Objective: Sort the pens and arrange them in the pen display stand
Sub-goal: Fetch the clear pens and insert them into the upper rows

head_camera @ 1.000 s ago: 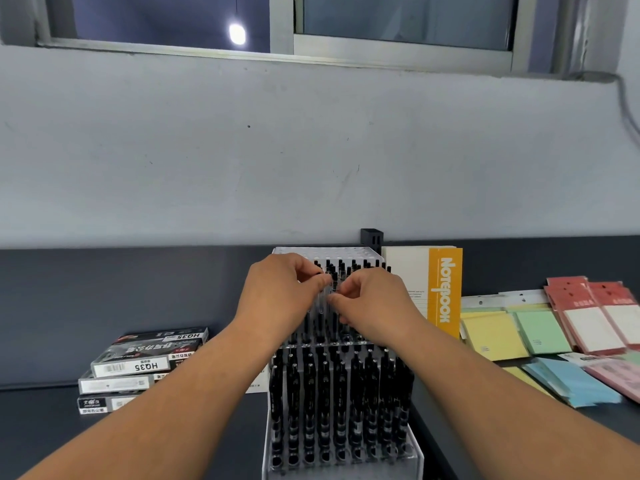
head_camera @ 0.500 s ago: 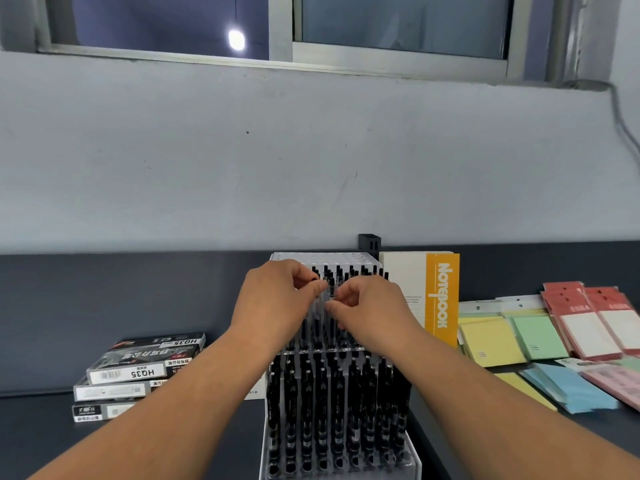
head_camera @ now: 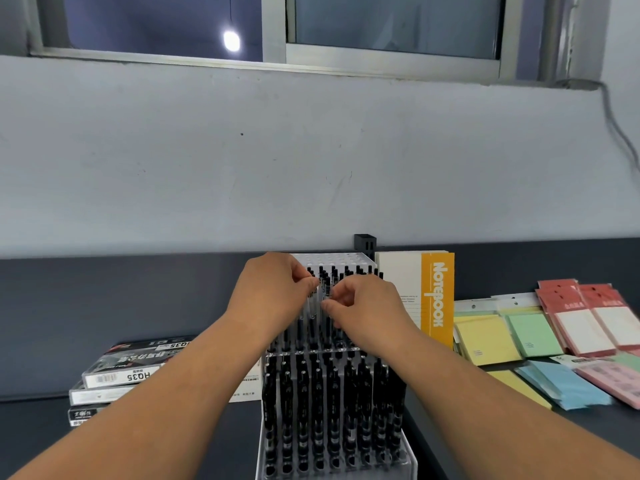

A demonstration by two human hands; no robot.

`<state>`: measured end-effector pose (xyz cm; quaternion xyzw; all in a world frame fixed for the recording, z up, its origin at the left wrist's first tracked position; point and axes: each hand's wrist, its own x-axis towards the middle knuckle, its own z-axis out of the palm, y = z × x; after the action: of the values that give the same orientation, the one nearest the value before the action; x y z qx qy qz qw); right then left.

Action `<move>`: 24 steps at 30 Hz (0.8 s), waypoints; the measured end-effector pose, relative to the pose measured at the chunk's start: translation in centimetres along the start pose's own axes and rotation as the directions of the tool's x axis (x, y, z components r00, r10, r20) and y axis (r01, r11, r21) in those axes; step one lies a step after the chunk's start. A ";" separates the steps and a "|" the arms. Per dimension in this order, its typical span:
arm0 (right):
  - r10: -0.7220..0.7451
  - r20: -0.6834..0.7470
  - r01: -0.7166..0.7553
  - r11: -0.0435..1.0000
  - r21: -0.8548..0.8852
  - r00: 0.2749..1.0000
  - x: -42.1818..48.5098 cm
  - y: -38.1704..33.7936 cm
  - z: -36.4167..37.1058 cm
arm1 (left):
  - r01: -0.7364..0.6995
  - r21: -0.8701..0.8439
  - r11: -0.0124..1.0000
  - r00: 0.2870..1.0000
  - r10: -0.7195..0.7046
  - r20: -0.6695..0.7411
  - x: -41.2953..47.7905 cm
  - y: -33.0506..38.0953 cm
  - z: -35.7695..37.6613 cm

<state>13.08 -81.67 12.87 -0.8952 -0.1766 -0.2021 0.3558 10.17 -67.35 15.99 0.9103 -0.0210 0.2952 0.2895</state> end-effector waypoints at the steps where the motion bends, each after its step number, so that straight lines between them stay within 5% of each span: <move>1: 0.003 -0.007 -0.003 1.000 0.012 1.000 0.0 0.0 0.1 | 0.005 0.004 1.000 1.000 -0.005 -0.002 0.0 0.0 0.0; 18: 0.018 0.057 -0.023 0.995 0.093 0.998 -0.3 0.2 0.2 | -0.020 0.051 0.999 0.996 0.024 -0.090 -0.2 -0.5 1.4; 24: 0.056 0.124 -0.081 0.975 0.205 0.991 0.0 0.4 -0.1 | -0.020 0.042 0.999 0.999 0.018 0.033 0.4 -0.1 0.5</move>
<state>13.26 -81.99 12.72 -0.8685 -0.1867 -0.1168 0.4441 10.81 -67.51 15.84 0.9206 -0.0281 0.2835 0.2670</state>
